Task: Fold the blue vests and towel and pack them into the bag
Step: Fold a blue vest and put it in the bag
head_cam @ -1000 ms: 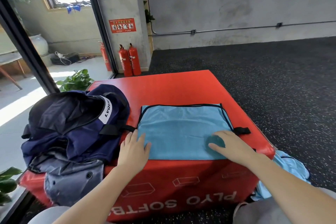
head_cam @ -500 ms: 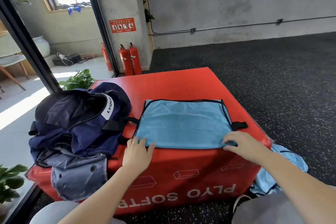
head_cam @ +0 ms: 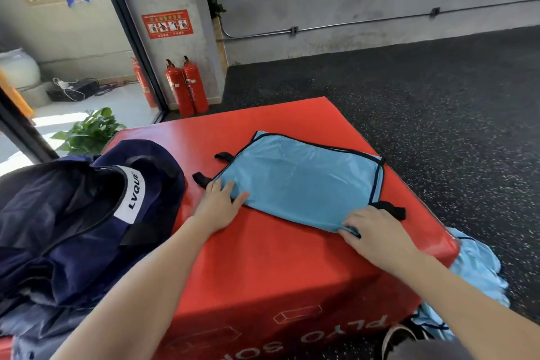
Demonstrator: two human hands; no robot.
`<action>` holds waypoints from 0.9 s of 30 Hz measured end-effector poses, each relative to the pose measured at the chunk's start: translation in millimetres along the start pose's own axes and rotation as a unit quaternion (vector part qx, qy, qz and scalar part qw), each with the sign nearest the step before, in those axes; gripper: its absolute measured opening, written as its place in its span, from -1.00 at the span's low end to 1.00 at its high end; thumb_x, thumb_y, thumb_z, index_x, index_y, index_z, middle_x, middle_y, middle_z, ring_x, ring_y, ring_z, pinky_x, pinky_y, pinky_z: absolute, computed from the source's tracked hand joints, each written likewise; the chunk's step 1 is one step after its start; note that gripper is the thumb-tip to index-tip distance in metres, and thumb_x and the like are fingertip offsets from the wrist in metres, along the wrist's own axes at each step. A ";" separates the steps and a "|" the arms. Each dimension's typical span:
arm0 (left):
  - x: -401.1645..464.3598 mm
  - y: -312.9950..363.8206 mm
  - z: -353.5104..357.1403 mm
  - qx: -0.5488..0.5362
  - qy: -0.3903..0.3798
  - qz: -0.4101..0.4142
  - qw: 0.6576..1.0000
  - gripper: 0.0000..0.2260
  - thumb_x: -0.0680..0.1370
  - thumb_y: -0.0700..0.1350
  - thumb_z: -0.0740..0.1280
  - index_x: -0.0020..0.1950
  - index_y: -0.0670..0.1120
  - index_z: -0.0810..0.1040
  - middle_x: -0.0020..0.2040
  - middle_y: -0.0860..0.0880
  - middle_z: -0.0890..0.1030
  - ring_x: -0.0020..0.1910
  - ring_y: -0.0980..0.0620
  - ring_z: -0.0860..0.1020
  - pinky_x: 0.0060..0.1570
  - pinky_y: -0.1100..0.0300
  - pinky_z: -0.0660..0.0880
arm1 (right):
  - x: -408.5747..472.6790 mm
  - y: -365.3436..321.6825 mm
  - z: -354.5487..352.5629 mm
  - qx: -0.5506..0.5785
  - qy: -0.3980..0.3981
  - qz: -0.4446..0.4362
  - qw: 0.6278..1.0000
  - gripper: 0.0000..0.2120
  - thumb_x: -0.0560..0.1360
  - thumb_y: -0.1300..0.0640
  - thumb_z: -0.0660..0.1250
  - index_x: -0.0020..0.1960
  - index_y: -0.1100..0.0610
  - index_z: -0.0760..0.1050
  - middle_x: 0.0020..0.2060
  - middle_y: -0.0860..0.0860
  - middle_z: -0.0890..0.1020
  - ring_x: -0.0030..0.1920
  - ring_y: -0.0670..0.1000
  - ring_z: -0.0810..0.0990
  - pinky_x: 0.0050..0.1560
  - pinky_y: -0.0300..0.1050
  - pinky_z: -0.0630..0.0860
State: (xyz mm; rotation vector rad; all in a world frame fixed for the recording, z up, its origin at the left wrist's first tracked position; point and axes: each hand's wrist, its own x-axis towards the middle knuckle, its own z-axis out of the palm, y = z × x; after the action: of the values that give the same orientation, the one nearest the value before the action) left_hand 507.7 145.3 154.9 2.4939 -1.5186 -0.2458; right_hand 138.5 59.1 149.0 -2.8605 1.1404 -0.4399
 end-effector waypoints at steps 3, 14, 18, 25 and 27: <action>42.1 1.4 -3.3 0.022 -0.020 0.037 0.999 -0.27 0.60 0.37 0.04 0.63 -0.06 0.13 0.62 -0.17 0.08 0.61 -0.12 -0.04 0.58 -0.06 0.00 | 11.2 -12.6 1.8 0.000 0.010 0.005 1.000 -0.70 0.48 -0.17 0.20 -0.25 -0.02 0.56 -0.31 -0.10 0.56 -0.20 0.03 0.58 -0.22 -0.02 0.51; 100.2 7.6 -2.9 0.023 0.005 0.109 0.994 -0.39 0.65 0.27 0.09 0.60 -0.04 0.21 0.62 -0.14 0.12 0.61 -0.09 0.00 0.57 -0.05 0.04 | 32.0 -17.4 -9.7 0.066 -0.105 0.035 0.992 -0.83 0.49 -0.13 0.35 -0.14 -0.07 0.42 -0.22 -0.18 0.45 -0.12 -0.13 0.46 -0.07 -0.12 0.49; 42.9 17.0 -2.0 0.023 0.043 0.159 0.986 -0.44 0.65 0.26 0.10 0.57 0.01 0.27 0.63 -0.09 0.12 0.61 -0.07 0.03 0.54 -0.10 0.13 | 39.0 -25.2 -20.2 0.044 -0.138 0.074 0.987 -0.83 0.51 -0.10 0.36 -0.16 -0.03 0.50 -0.22 -0.13 0.55 -0.15 -0.08 0.53 -0.08 -0.03 0.53; -89.1 18.2 -6.4 0.001 0.048 0.190 0.981 -0.49 0.66 0.15 0.18 0.59 0.06 0.24 0.64 -0.02 0.07 0.61 -0.04 0.03 0.53 -0.03 0.11 | 41.0 -79.9 -30.3 0.069 -0.162 0.091 0.980 -0.88 0.48 -0.06 0.41 -0.15 -0.02 0.56 -0.13 -0.08 0.65 -0.07 -0.01 0.59 -0.14 -0.10 0.45; -113.6 5.7 -2.3 0.002 0.037 0.164 0.986 -0.50 0.65 0.10 0.22 0.58 0.07 0.25 0.64 -0.02 0.09 0.60 -0.06 0.06 0.51 -0.06 0.13 | 42.3 -109.5 -25.4 0.096 -0.165 0.077 0.979 -0.88 0.46 -0.04 0.42 -0.14 0.00 0.59 -0.12 -0.04 0.68 -0.06 0.03 0.62 -0.07 -0.07 0.53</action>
State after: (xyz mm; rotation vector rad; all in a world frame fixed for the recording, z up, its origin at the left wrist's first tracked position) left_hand 451.8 244.1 162.3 2.1824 -1.8622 -0.0951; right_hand 234.2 112.3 198.4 -2.5317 1.1728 -0.0584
